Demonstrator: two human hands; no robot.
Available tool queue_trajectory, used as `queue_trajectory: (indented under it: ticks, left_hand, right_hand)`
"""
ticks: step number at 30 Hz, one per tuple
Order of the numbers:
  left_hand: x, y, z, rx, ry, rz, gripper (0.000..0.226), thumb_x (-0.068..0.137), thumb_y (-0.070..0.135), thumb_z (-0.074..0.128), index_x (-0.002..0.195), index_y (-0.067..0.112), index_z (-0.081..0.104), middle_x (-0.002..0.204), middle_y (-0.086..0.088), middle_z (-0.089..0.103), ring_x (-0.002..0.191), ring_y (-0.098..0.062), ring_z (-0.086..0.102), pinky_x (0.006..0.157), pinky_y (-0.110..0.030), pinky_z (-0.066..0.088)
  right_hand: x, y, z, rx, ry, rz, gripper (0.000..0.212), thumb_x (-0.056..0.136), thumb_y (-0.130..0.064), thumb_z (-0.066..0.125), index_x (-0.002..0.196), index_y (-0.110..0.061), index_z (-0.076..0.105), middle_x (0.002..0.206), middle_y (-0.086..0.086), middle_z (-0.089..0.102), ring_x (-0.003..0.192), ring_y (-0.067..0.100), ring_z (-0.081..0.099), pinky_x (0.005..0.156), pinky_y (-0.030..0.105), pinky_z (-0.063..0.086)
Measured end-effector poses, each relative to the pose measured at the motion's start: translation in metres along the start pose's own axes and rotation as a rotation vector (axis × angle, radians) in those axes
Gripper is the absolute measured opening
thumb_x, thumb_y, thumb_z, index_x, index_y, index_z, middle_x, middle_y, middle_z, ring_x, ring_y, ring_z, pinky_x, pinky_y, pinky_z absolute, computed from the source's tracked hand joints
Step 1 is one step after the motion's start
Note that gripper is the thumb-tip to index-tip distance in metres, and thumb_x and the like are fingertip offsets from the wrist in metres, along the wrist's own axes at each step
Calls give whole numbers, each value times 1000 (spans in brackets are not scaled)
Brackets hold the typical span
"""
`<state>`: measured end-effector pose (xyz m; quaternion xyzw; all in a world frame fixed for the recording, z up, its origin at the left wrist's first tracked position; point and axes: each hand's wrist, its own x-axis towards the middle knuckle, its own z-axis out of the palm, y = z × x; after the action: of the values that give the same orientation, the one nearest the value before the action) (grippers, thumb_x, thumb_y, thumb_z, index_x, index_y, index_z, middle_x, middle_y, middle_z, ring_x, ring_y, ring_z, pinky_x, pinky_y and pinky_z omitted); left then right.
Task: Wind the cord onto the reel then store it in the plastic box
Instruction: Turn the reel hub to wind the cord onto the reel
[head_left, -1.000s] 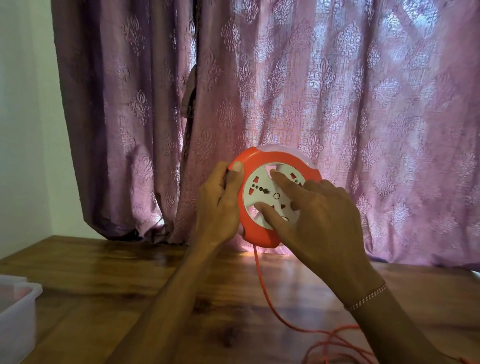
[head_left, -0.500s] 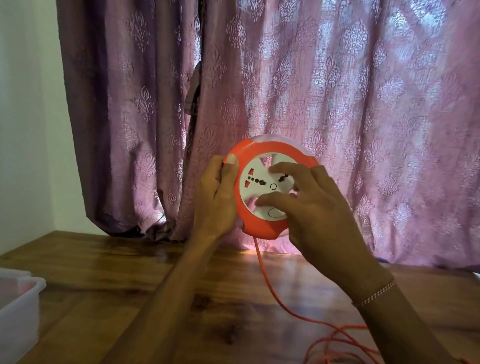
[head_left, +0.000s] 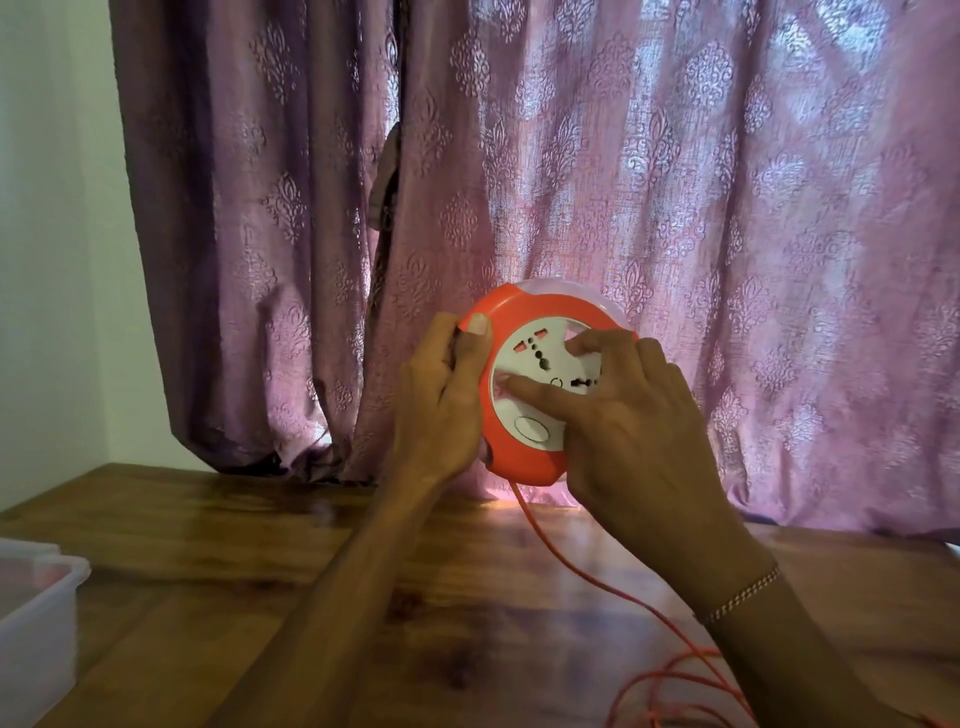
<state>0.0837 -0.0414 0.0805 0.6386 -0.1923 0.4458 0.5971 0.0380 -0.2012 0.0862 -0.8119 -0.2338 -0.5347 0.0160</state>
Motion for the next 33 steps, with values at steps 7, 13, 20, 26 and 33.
queue_trajectory:
  ticks: [7, 13, 20, 26, 33]
  left_hand:
    - [-2, -2, 4, 49, -13, 15, 37, 102, 48, 46, 82, 17, 53, 75, -14, 62, 67, -28, 59, 67, -58, 52]
    - [-2, -3, 4, 17, -5, 1, 42, 101, 51, 45, 83, 15, 52, 81, -19, 64, 79, -42, 62, 70, -59, 53]
    - [0, -5, 2, -5, -14, -5, 54, 98, 60, 43, 91, 7, 54, 88, -25, 67, 83, -46, 65, 72, -62, 55]
    - [-1, -5, 2, 18, -22, 9, 46, 98, 59, 44, 88, 16, 55, 87, -20, 68, 83, -43, 67, 71, -61, 56]
    - [-2, -6, 4, 39, -30, 11, 46, 97, 62, 42, 89, 19, 56, 83, -17, 70, 79, -39, 70, 69, -60, 57]
  right_hand:
    - [-3, -1, 1, 7, 12, 225, 58, 79, -59, 60, 135, -47, 54, 96, 7, 61, 86, 30, 59, 70, 37, 50]
    - [0, 5, 6, 37, 90, 183, 56, 86, -63, 58, 131, -29, 64, 93, 3, 67, 89, 26, 57, 72, 37, 47]
    - [1, 18, 1, 213, 40, -133, 40, 82, -16, 41, 105, -25, 72, 129, 8, 59, 107, 32, 50, 83, 43, 51]
    - [-1, 15, 2, 79, -57, -109, 52, 79, -23, 36, 110, -41, 73, 138, 6, 55, 112, 29, 43, 84, 42, 47]
    - [-1, 9, -5, 17, -21, 3, 53, 79, -26, 46, 123, -48, 64, 111, 8, 58, 97, 30, 52, 74, 39, 45]
